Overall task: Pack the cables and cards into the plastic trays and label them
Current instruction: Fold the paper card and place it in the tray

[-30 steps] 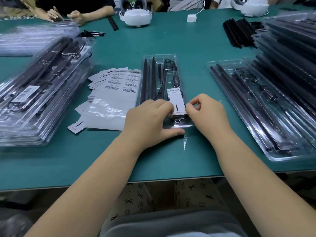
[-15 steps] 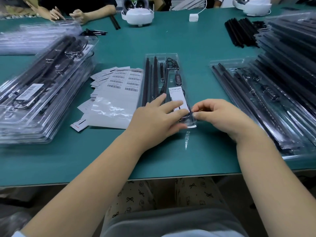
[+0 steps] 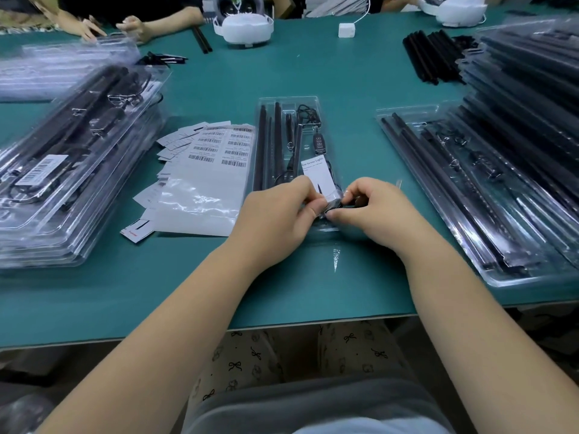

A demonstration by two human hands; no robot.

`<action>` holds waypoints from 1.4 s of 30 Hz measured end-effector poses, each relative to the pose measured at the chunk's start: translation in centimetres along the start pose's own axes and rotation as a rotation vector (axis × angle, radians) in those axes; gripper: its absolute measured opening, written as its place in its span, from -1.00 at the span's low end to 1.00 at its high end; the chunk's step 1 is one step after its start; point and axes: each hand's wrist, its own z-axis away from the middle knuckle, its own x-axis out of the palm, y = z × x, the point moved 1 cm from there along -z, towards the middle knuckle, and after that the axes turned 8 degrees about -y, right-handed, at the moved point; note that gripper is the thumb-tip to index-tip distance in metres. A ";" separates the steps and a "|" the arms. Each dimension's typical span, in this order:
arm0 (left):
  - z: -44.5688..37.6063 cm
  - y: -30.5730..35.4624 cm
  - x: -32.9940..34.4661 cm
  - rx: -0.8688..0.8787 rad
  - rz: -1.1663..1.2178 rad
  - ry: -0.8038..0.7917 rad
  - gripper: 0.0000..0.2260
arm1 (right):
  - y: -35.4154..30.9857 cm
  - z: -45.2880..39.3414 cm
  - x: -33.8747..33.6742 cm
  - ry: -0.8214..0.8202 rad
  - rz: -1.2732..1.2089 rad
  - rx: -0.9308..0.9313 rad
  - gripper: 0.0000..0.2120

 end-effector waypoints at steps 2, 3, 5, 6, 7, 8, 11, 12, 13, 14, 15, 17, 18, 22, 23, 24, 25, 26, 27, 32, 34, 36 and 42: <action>0.0 0.0 -0.1 0.009 0.012 0.012 -0.87 | -0.1 -0.1 0.2 0.044 -0.015 0.014 -0.68; 0.0 -0.1 0.0 0.012 0.016 0.016 -0.87 | -0.2 -0.1 0.3 0.055 0.001 0.016 -0.67; 0.0 -0.2 0.0 0.025 0.027 0.024 -0.88 | -0.5 -0.1 0.6 0.063 0.044 0.018 -0.66; 0.1 -0.3 0.0 0.036 0.035 0.028 -0.88 | -0.6 -0.1 0.7 0.072 0.063 0.020 -0.66; 0.1 -0.3 0.0 0.049 0.043 0.033 -0.89 | -0.7 0.0 0.8 0.088 0.078 0.021 -0.67; 0.2 -0.3 0.0 0.061 0.052 0.039 -0.89 | -0.8 0.0 0.8 0.110 0.086 0.019 -0.69; 0.3 -0.4 0.1 0.091 0.073 0.059 -0.86 | -1.0 -0.3 0.9 0.152 0.133 0.005 -0.75; 0.4 -0.4 0.1 0.097 0.077 0.060 -0.85 | -1.0 -0.5 1.0 0.151 0.138 0.004 -0.79; 0.4 -0.4 0.1 0.102 0.078 0.060 -0.84 | -0.9 -0.7 1.0 0.148 0.121 0.007 -0.80; 0.3 -0.3 0.2 0.107 0.076 0.059 -0.82 | -0.8 -0.8 0.9 0.149 0.094 0.012 -0.78; 0.3 -0.3 0.2 0.111 0.073 0.058 -0.82 | -0.7 -0.8 0.8 0.156 0.073 0.015 -0.73; 0.3 -0.4 0.2 0.113 0.060 0.060 -0.83 | -0.6 -0.8 0.8 0.170 0.102 0.003 -0.71; 0.3 -0.4 0.2 0.117 0.054 0.061 -0.83 | -0.6 -0.7 0.7 0.163 0.138 -0.009 -0.73; 0.4 -0.4 0.2 0.140 0.049 0.051 -0.77 | -0.2 -0.3 -0.2 -0.041 0.133 -0.103 -0.82; 0.4 -0.3 0.2 0.138 0.039 0.043 -0.76 | -0.3 -0.2 -0.6 -0.099 0.076 -0.107 -0.81; 0.4 -0.3 0.2 0.136 0.023 0.036 -0.75 | -0.3 -0.2 -0.9 -0.134 0.028 -0.095 -0.75; 0.4 -0.3 0.2 0.135 0.009 0.031 -0.74 | -0.3 -0.3 -1.1 -0.132 0.016 -0.092 -0.70; 0.4 -0.3 0.2 0.134 0.003 0.027 -0.73 | -0.3 -0.4 -1.0 -0.093 0.030 -0.100 -0.68; 0.4 -0.3 0.2 0.132 0.002 0.023 -0.73 | -0.3 -0.4 -0.9 -0.034 0.048 -0.113 -0.68; 0.4 -0.3 0.2 0.119 -0.024 0.002 -0.68 | -0.1 -0.7 -0.4 0.021 0.083 -0.084 -0.74; 0.5 -0.2 0.0 0.126 -0.057 -0.026 -0.67 | 0.0 -1.1 -0.3 -0.050 0.143 -0.018 -0.66; 0.5 -0.2 0.0 0.129 -0.076 -0.047 -0.66 | -0.2 -1.5 -0.2 -0.088 0.187 0.027 -0.66; 0.2 0.1 0.8 0.147 -0.214 -0.109 -0.53 | -1.0 -1.6 -0.8 0.002 0.146 0.069 -0.70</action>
